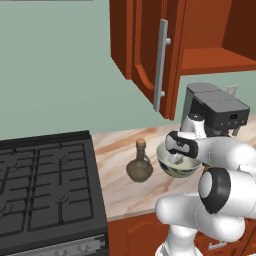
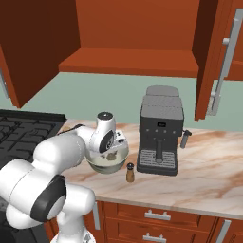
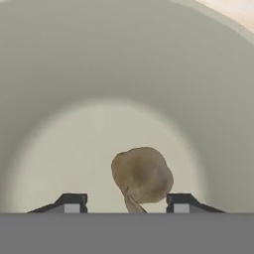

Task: Retrieve the bottle and the shaker from the cabinet and place them next to the mixing bowl on the counter. Then add garlic from the fridge to the mixing bowl.

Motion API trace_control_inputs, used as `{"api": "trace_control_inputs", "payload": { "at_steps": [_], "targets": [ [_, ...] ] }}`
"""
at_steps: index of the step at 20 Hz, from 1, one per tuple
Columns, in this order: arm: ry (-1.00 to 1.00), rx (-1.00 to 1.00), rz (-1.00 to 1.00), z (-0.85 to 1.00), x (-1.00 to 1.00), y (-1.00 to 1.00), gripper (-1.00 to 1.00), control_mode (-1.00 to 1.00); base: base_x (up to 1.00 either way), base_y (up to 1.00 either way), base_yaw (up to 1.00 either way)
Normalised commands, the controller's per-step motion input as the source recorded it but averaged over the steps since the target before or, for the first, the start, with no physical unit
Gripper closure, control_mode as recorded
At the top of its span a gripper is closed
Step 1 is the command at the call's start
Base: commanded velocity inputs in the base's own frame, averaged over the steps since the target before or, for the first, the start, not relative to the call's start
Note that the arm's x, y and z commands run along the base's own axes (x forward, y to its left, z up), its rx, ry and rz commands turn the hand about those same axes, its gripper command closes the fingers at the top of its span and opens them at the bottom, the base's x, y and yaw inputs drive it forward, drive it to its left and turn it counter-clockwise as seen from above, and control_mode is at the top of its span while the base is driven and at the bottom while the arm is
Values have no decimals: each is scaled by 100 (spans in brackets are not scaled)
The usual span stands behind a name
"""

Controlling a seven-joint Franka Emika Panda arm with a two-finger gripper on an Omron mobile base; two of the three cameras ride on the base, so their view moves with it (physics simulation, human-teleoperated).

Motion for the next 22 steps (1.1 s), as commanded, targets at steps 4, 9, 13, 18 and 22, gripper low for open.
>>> {"api": "trace_control_inputs", "payload": {
  "at_steps": [4,9,13,18,22],
  "targets": [
    [-2,0,0,36,0,0,-100,-100,0,0,0],
    [-14,4,0,91,-6,-2,-100,-100,0,0,0],
    [-13,4,0,70,-33,-13,-100,-100,0,0,0],
    [-11,0,-11,68,-59,-3,-100,-100,0,0,0],
    [-6,0,-13,74,-80,0,-100,-100,0,0,0]
  ]
}}
